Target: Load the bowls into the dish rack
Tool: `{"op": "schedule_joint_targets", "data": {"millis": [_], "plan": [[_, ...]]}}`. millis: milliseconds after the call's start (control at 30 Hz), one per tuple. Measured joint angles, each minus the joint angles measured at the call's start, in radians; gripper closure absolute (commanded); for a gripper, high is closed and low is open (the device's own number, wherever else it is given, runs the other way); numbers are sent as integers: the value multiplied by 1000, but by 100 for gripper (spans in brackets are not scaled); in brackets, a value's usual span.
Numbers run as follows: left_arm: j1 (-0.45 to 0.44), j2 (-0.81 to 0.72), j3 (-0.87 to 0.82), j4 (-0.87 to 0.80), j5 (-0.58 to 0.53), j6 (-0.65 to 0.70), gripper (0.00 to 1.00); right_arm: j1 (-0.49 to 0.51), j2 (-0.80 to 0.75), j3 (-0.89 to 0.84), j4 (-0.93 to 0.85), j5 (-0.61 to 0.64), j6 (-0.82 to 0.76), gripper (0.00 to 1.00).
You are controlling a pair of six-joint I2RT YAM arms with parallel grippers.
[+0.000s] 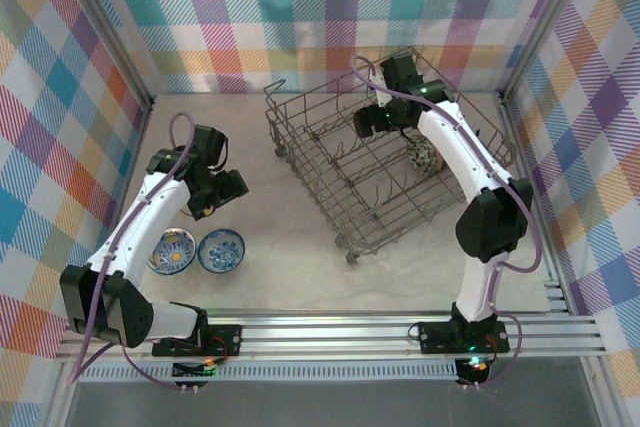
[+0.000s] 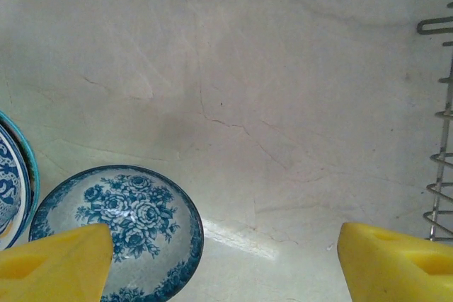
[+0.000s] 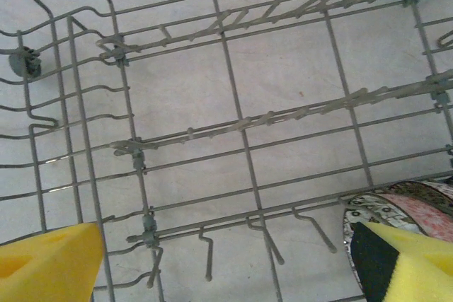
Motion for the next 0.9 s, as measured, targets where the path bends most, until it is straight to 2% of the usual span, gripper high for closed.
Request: {"op": "schedule_joint_targets", "data": {"millis": [633,800,900], "plan": [[-93,30,-136,79,-16,-196,19,0,-32,-92,46,-97,8,10],[-93,48,-188,97,-33,-219,22,0,-55,-126,58,-100,8,9],[-93,84,-211,117,-35,-224,30,0,-64,-134,60,-100,8,10]]}}
